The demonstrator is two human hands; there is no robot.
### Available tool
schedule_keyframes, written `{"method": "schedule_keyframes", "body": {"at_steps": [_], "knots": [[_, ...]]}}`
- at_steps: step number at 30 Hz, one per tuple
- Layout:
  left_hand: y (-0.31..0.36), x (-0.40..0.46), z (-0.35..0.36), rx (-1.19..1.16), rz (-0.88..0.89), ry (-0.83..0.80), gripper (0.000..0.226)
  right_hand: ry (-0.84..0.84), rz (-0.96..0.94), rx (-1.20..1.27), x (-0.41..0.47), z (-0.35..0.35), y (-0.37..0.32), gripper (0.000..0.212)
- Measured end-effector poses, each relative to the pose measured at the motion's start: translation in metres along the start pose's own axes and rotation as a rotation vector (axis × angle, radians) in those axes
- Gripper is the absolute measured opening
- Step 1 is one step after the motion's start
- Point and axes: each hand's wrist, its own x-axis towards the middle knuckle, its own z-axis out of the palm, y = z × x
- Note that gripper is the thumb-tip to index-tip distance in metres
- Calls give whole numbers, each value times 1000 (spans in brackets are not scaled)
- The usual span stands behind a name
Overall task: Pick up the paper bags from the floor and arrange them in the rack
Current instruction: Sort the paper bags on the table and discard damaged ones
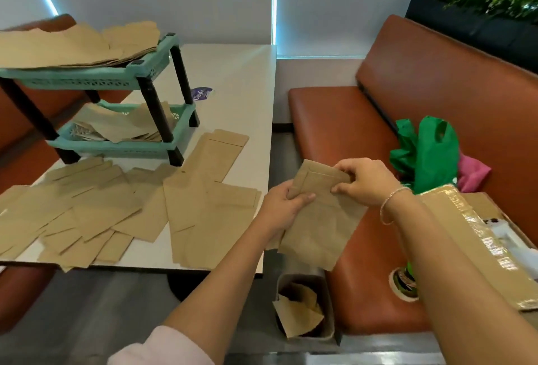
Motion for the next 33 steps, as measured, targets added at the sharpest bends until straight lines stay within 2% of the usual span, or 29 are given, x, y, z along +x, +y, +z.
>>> {"method": "schedule_keyframes", "body": {"at_steps": [2, 5, 7, 11, 19, 28, 33], "knots": [[-12, 0, 11, 118, -33, 11, 18, -58, 47, -92, -1, 9, 15, 19], [-28, 0, 20, 259, -116, 94, 40, -151, 120, -140, -1, 44, 39, 12], [-36, -1, 23, 306, -143, 120, 44, -219, 160, -137, -1, 75, 52, 18], [-47, -4, 26, 386, -164, 79, 38, -257, 264, -79, -4, 138, 66, 38], [-63, -9, 28, 470, -174, 40, 30, -310, 275, -54, -5, 218, 87, 29], [-71, -6, 24, 478, -143, 83, 30, -355, 267, -12, 2, 255, 102, 36], [-72, -2, 19, 491, -143, 93, 27, -307, 272, 33, 8, 251, 97, 38]]}}
